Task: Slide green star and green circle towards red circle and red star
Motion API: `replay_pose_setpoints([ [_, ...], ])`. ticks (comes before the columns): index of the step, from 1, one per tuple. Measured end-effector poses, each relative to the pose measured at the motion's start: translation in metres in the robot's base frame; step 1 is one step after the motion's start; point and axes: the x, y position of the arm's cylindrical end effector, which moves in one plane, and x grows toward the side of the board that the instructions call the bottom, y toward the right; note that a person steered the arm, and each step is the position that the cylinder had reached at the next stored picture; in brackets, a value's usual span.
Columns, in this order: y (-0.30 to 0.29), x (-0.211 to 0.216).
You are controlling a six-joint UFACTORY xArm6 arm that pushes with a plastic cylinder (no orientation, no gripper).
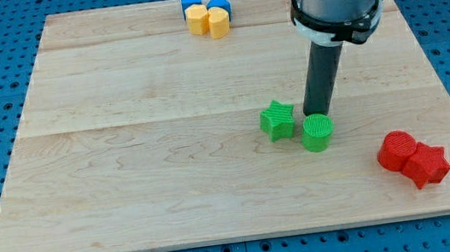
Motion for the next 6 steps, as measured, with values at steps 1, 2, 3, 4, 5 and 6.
replay_pose_setpoints([
  [1, -0.015, -0.019],
  [2, -0.073, -0.019],
  [3, -0.089, -0.034],
  [4, -0.123, -0.054],
  [5, -0.169, -0.014],
  [6, -0.147, 0.001],
])
